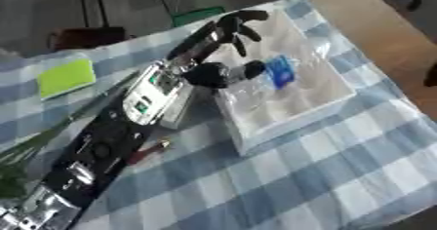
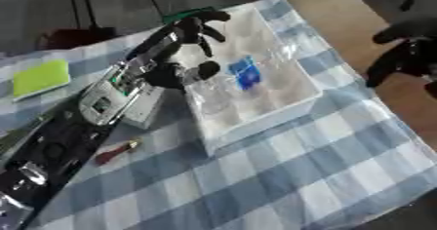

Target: Pick up objects on the table and place them in the box.

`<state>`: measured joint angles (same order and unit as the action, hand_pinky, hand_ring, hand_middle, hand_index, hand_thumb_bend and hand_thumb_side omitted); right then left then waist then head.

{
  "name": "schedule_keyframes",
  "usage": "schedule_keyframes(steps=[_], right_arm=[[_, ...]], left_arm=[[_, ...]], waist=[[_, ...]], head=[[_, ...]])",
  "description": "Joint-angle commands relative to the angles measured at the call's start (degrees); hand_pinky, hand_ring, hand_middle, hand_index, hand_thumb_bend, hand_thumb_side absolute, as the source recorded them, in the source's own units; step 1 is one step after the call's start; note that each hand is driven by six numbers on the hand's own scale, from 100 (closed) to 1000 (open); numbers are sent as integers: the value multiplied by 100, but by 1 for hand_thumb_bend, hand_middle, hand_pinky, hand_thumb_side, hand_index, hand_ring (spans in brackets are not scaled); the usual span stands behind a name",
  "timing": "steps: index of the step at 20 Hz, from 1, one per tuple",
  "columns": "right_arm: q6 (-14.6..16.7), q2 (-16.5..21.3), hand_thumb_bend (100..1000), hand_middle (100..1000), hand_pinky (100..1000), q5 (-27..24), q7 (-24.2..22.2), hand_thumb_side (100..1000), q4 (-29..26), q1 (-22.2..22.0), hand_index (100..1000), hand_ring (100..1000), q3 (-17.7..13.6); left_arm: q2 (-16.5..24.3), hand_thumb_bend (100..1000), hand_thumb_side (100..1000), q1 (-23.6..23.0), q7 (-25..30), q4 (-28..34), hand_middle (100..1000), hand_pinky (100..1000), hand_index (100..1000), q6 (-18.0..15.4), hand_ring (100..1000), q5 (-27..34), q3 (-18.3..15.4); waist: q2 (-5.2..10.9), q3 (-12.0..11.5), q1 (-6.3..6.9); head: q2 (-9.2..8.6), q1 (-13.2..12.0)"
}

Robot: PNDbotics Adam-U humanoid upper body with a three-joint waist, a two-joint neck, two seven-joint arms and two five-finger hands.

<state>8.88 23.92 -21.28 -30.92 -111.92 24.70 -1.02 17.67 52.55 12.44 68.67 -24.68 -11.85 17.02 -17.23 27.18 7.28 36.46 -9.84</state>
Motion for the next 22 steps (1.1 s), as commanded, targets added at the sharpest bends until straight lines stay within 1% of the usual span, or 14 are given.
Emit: schedule_keyframes(steps=[1, 7, 15, 17, 19, 21, 22], right_arm=[[19, 54, 100, 743, 566, -37, -28, 685, -122, 76, 813, 624, -25], [19, 54, 100, 743, 566, -36, -42, 688, -114, 65, 813, 625, -27], [32, 58, 100, 743, 568, -36, -47, 689, -105, 48, 814, 625, -32], [40, 66, 100, 743, 568, -34, -44, 687, -100, 39, 814, 625, -37], [47, 77, 100, 743, 568, -27, -28, 688, -89, 22, 814, 624, -54], [49, 97, 100, 743, 568, -11, -6, 689, -76, -10, 814, 624, -79], [47, 121, 100, 743, 568, 6, 11, 690, -59, -44, 815, 623, -99]], left_arm=[[160, 556, 627, 145, -163, 33, 904, 591, 973, 66, 773, -269, -122], [194, 543, 618, 159, -383, 16, 905, 589, 971, 195, 770, -315, -203], [200, 524, 617, 104, -430, 18, 898, 580, 970, 237, 763, -238, -222], [228, 519, 600, 68, -435, 108, 893, 572, 970, 243, 759, -96, -225], [301, 509, 590, -31, -437, 344, 889, 563, 971, 276, 755, 208, -241], [412, 484, 582, -227, -432, 741, 881, 546, 972, 377, 743, 697, -280], [492, 485, 562, -404, -456, 1039, 874, 540, 969, 442, 738, 1067, -349]], waist=[[85, 15, -47], [93, 1, -54], [104, -44, -85], [113, -67, -96], [126, -107, -100], [146, -172, -98], [174, -252, -101]], head=[[-60, -18], [-73, -13], [-70, -3], [-71, 4], [-76, 36], [-77, 101], [-70, 170]])
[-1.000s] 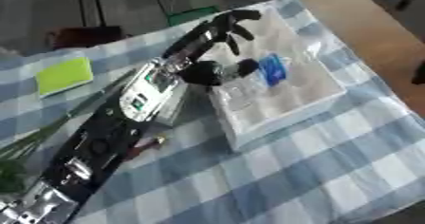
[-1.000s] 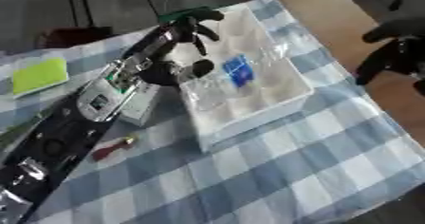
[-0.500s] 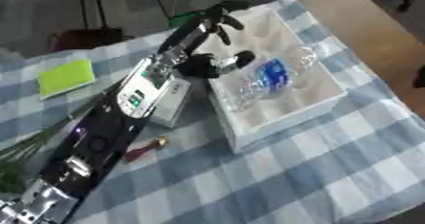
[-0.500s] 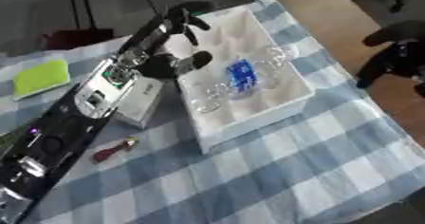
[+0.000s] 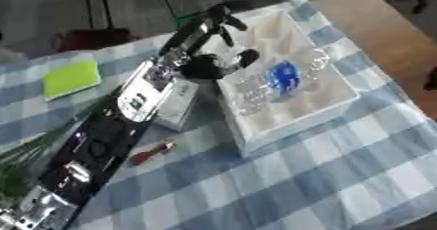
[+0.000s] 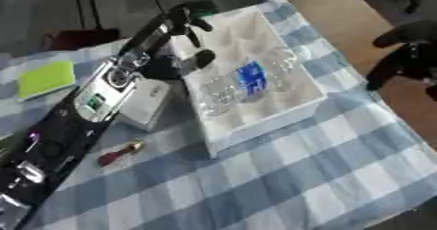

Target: Pick up objects on the table and place them in the box.

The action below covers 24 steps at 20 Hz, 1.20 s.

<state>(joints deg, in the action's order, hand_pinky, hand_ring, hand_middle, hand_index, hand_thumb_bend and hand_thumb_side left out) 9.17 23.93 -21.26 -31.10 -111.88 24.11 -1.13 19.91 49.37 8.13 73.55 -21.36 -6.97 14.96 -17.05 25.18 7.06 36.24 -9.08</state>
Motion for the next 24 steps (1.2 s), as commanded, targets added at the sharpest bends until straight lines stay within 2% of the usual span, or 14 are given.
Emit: schedule_keyframes(steps=[1, 4, 6, 9, 11, 13, 16, 19, 22, 24], right_arm=[[21, 137, 100, 742, 568, 17, 42, 688, -53, -10, 815, 623, -102], [18, 178, 100, 742, 568, 62, 97, 691, -12, -88, 815, 623, -160], [11, 200, 100, 742, 568, 89, 125, 693, 11, -130, 815, 623, -188], [6, 225, 100, 741, 567, 117, 154, 701, 26, -189, 814, 622, -218], [-3, 265, 100, 741, 568, 144, 200, 703, 43, -278, 814, 621, -267], [-18, 269, 100, 740, 568, 162, 234, 705, 54, -327, 814, 622, -295], [-25, 282, 100, 741, 567, 185, 228, 708, 66, -394, 814, 621, -286], [-14, 291, 100, 741, 567, 198, 228, 708, 77, -412, 814, 621, -290], [-13, 285, 100, 741, 567, 205, 247, 708, 90, -435, 814, 621, -311], [-15, 286, 100, 741, 567, 209, 259, 707, 96, -440, 814, 621, -320]], left_arm=[[358, 485, 552, -234, -28, 843, 868, 535, 964, 210, 732, 938, -195], [642, 519, 487, -777, -110, 1875, 861, 539, 958, 463, 729, 1941, -500], [843, 524, 475, -1235, -125, 2641, 863, 546, 958, 574, 733, 2340, -732], [998, 536, 449, -1749, -101, 3432, 860, 552, 958, 731, 735, 2562, -989], [1067, 537, 446, -2342, -140, 3902, 859, 553, 959, 645, 735, 2571, -1225], [1062, 545, 430, -2818, -189, 4055, 858, 556, 958, 445, 736, 2491, -1458], [898, 528, 452, -3343, -249, 4098, 856, 552, 956, 233, 734, 2277, -1690], [815, 526, 455, -3544, -275, 4103, 856, 552, 956, 155, 734, 2092, -1745], [632, 481, 516, -3823, -302, 4104, 848, 537, 953, 171, 720, 1958, -1797], [465, 475, 523, -3956, -318, 4104, 846, 534, 950, 214, 718, 1899, -1835]], waist=[[175, -102, -80], [236, -315, -82], [271, -435, -75], [307, -550, -70], [358, -734, -67], [387, -875, -76], [436, -1037, -112], [445, -1090, -123], [454, -1174, -143], [458, -1213, -154]], head=[[-44, 136], [-16, 282], [9, 368], [30, 439], [58, 503], [86, 561], [125, 565], [127, 547], [180, 541], [225, 547]])
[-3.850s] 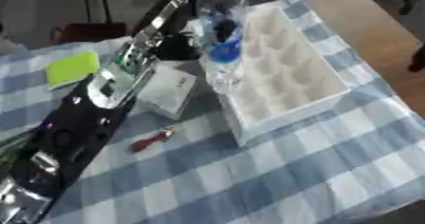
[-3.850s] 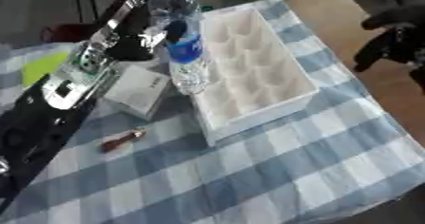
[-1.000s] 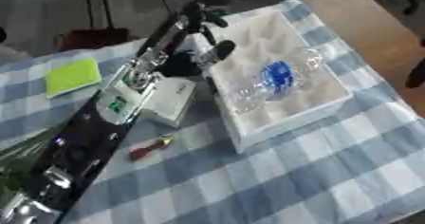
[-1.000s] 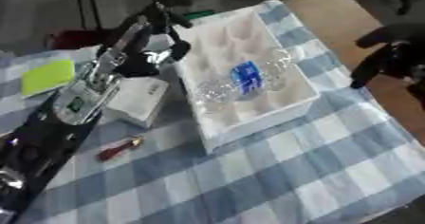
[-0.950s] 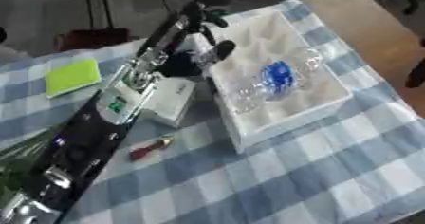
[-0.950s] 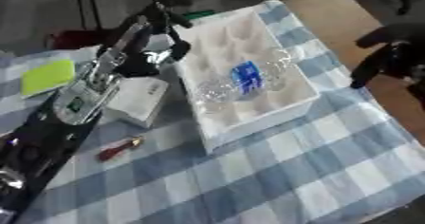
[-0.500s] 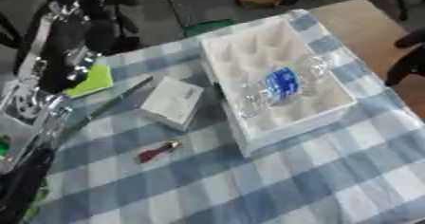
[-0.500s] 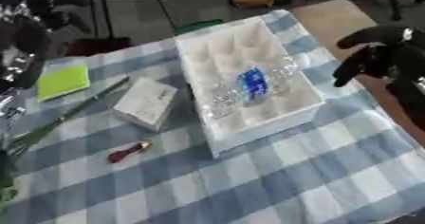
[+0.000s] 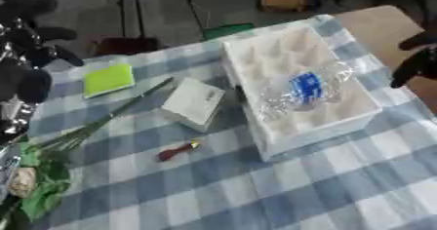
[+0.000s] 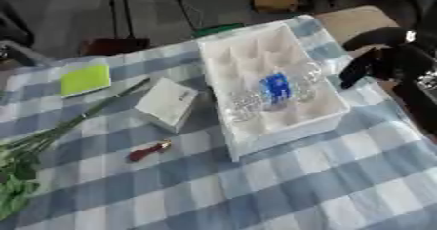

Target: Pick up objects on the table and place them in the box.

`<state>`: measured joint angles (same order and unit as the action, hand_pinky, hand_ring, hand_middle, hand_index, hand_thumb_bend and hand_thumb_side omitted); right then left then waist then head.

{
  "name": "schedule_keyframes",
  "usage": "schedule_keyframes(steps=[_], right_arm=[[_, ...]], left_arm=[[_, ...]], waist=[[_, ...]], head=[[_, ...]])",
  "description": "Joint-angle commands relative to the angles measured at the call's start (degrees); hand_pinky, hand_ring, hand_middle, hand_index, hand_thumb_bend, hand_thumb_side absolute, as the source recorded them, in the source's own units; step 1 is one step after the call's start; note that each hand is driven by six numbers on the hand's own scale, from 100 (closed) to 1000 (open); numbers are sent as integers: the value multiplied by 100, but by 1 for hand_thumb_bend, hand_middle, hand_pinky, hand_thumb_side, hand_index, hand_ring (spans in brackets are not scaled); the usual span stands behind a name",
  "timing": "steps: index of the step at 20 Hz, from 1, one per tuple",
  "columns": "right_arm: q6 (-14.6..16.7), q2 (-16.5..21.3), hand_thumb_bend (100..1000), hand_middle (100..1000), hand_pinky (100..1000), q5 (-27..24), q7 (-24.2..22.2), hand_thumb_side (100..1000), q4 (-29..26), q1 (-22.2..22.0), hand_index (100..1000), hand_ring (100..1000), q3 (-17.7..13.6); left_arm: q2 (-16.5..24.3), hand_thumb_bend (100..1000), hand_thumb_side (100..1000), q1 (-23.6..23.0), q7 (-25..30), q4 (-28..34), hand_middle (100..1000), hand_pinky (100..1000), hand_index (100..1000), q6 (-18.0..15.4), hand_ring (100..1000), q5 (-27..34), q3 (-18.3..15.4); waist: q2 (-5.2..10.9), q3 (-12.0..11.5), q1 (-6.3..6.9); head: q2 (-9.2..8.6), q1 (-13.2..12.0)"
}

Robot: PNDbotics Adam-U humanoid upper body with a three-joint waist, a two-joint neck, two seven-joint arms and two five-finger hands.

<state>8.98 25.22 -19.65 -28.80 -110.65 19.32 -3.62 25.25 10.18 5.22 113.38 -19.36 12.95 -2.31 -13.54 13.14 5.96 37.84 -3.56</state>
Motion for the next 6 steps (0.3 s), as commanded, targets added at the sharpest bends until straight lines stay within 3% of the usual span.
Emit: schedule_keyframes(steps=[1, 6], right_arm=[[7, 157, 100, 741, 567, 49, 31, 707, -27, 26, 814, 621, -73], [24, 163, 100, 741, 567, 53, 47, 701, -21, 4, 813, 622, -85]], left_arm=[[-121, 475, 523, -78, -34, 121, 846, 534, 950, 31, 718, -112, -124], [-223, 462, 545, -162, -53, 121, 838, 530, 944, 78, 713, -177, -149]], waist=[[117, -17, -54], [130, -66, -87]], head=[[80, -2], [103, -31]])
